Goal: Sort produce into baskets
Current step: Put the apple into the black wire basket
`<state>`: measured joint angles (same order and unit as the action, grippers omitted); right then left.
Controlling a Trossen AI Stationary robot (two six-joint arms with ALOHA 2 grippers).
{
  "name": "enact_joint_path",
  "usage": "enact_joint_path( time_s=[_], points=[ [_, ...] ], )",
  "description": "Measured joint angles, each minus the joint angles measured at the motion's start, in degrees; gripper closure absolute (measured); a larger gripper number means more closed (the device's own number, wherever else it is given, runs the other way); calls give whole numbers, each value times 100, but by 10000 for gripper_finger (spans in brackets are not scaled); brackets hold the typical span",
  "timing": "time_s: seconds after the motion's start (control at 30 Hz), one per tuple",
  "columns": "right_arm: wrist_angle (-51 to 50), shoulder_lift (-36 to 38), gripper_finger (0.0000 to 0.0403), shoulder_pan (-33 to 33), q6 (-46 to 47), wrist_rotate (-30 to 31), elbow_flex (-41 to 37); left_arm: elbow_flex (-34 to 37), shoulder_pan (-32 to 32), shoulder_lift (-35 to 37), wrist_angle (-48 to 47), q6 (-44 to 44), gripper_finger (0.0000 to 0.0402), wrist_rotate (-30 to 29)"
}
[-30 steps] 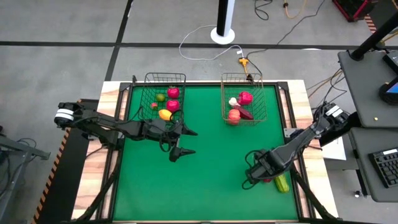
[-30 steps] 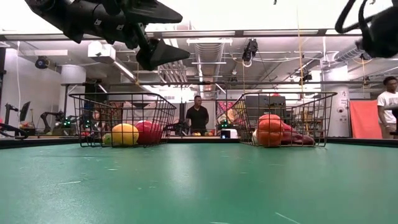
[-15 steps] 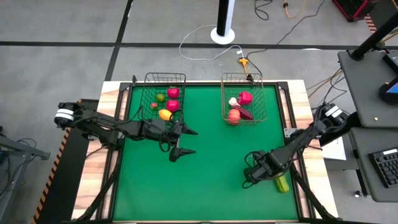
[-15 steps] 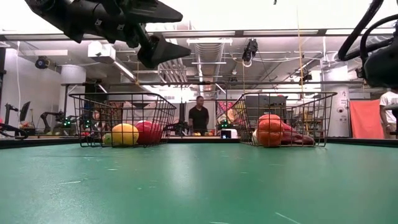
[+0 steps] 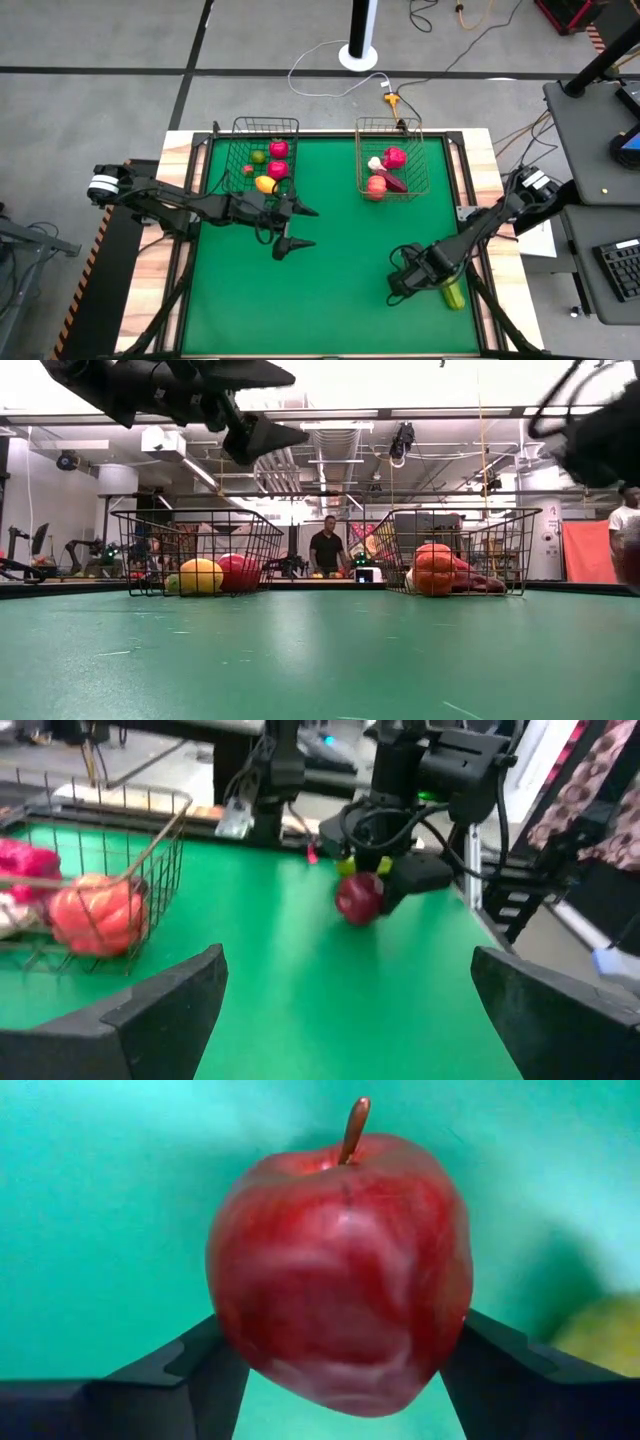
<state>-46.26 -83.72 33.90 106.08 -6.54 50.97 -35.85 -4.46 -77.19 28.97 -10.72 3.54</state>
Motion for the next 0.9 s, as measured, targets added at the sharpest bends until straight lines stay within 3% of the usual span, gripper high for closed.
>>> enact_joint_path(
  time_s=[0.23, 0.47, 0.6, 0.8, 0.9],
  points=[
    [357, 8, 131, -544, -1588, 1209, 728, -1, -182, 123, 734, 51, 2, 411],
    [1798, 1, 131, -1773, -4993, 2184, 1146, -1, -267, 947, 1733, -544, 2, 1394],
    [3615, -23, 130, -2571, -7018, 2152, 1123, -3, -248, 1775, 1402, -621, 2, 1314],
    [6274, -469, 130, -3426, -9326, 1529, 1253, -4, -227, 2901, 275, -425, 2, 450],
    [7105, -888, 129, -3658, -10269, 1326, 1446, -5, -227, 3244, -41, -369, 2, 84]
  ],
)
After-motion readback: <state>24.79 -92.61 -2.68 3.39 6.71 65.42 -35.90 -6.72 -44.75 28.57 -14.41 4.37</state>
